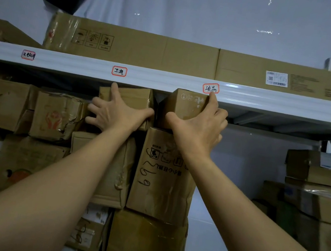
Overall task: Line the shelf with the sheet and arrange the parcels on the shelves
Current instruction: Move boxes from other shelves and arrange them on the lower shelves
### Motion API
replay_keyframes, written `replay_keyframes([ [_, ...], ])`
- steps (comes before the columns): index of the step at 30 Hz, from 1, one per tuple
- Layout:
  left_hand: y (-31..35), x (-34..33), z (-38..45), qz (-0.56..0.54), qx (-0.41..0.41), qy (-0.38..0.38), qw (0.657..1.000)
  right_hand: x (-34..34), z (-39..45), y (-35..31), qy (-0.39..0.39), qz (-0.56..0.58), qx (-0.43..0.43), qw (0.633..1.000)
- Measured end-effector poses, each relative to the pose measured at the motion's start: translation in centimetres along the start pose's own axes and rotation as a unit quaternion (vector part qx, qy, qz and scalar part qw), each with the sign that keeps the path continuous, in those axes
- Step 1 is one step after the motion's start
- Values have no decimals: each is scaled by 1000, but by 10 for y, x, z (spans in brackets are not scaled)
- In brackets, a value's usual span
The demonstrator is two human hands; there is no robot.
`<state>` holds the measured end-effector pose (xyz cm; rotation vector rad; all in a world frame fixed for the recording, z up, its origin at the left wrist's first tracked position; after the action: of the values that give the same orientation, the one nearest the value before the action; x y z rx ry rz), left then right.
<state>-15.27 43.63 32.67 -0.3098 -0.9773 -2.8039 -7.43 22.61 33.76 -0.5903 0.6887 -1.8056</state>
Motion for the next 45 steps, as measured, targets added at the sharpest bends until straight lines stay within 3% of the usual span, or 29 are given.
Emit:
replay_keyframes([
  [11,1,55,-27,-70,-58,91,992,29,-18,-8,13,96,-34,995],
  [21,-1,104,-64,-97,-82,154,980,57,-21,-3,-36,160,-51,985],
  [30,-2,125,-122,-150,-94,206,962,88,-20,-2,-71,10,-62,995],
  [37,7,145,-164,-181,-114,230,949,134,-36,-7,-4,80,-31,996],
  [45,21,158,-206,-193,-127,235,944,165,-54,48,-25,216,-126,968],
])
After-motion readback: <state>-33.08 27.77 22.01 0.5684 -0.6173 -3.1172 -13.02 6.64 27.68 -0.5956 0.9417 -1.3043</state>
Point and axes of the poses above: each hand's wrist, its own z-axis towards the middle knuckle, its own x-axis out of the back of the hand, y = z × x, the point moved 8 cm from there along z, towards the middle knuckle, and after that the axes turned 13 degrees about -x, right-handed, at the moved point
